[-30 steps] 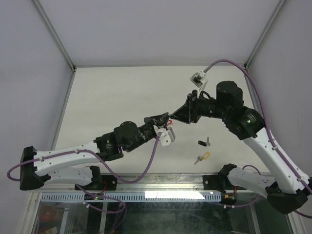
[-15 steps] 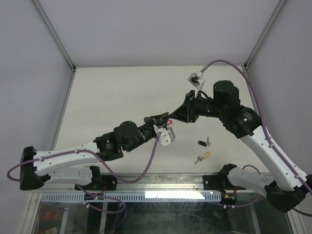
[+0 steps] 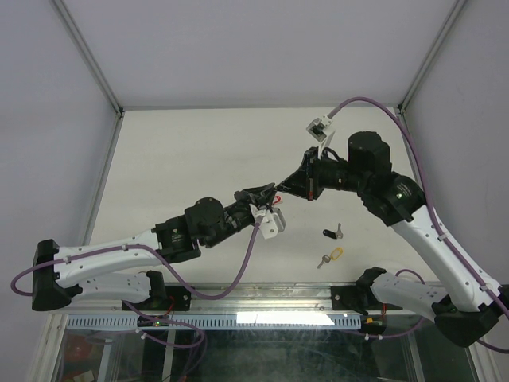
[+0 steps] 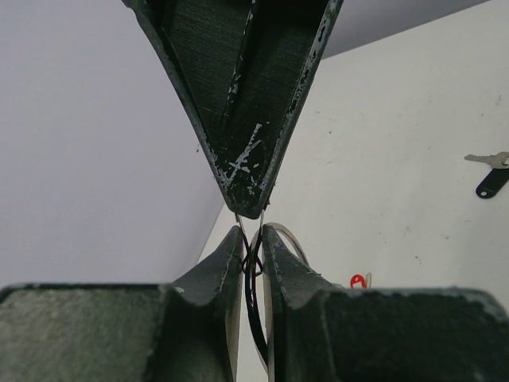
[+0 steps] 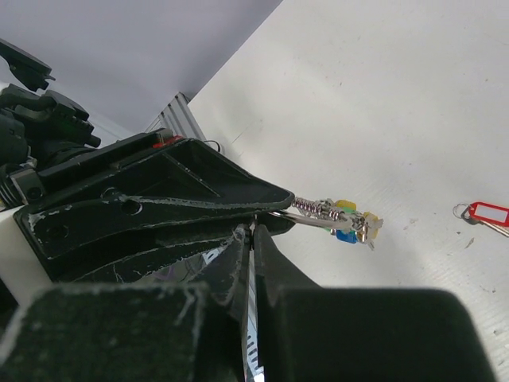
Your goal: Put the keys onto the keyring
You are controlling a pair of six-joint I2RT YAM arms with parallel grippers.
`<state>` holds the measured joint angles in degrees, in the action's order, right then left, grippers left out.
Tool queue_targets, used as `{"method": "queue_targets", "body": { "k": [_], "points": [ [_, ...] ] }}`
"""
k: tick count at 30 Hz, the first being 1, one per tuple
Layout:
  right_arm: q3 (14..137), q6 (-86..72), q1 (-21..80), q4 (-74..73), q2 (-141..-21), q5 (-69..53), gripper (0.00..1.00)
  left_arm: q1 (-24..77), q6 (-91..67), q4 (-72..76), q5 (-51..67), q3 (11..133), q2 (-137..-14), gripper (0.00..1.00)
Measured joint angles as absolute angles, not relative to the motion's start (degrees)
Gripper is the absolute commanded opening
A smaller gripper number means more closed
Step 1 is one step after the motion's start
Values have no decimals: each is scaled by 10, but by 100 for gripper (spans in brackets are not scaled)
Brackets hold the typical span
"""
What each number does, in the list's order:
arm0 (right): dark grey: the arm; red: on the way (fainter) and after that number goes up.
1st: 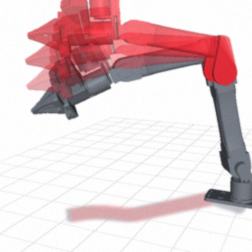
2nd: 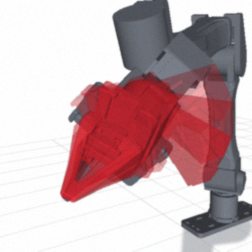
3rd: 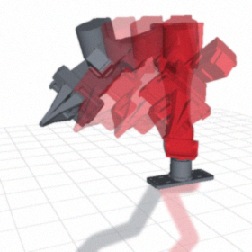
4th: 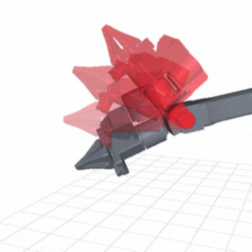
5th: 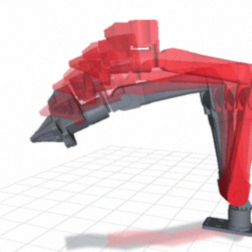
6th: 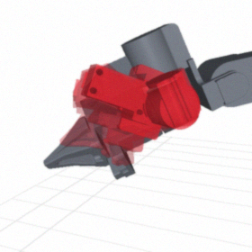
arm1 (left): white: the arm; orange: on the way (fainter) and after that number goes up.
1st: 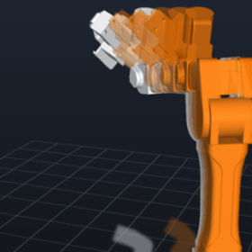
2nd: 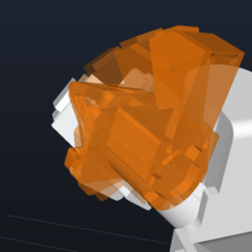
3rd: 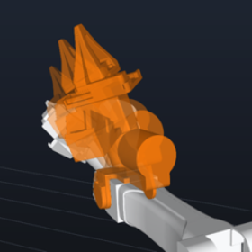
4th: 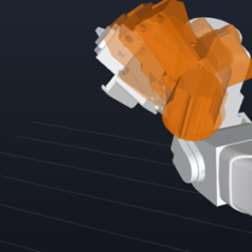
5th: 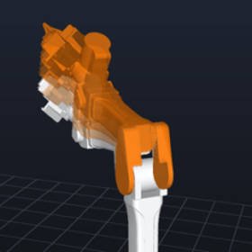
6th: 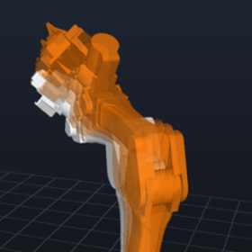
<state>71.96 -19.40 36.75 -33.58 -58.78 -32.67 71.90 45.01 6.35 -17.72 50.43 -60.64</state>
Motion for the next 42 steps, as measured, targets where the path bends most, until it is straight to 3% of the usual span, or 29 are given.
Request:
{"method": "queue_targets", "body": {
  "k": [11, 15, 17, 23, 26, 28, 35, 42],
  "points": [
    [717, -194, 368, -323, -577, -322, 0, 719, 458, 70, -157, 504, -585, 17],
    [717, -194, 368, -323, -577, -322, 0, 719, 458, 70, -153, 504, -585, 10],
    [717, -194, 368, -322, -577, -322, 0, 719, 459, 70, -152, 504, -585, 1],
    [713, -194, 368, -316, -574, -322, 1, 719, 467, 69, -145, 504, -585, 0],
    [712, -193, 368, -316, -570, -317, 36, 719, 486, 69, -132, 502, -581, 0],
    [708, -190, 370, -316, -562, -302, 44, 719, 499, 68, -126, 498, -576, 0],
    [687, -181, 370, -324, -507, -168, 47, 717, 533, 50, -136, 495, -570, 0],
    [686, -202, 360, -412, -544, -14, 49, 638, 470, 20, -136, 500, -585, 0]
  ]
}}
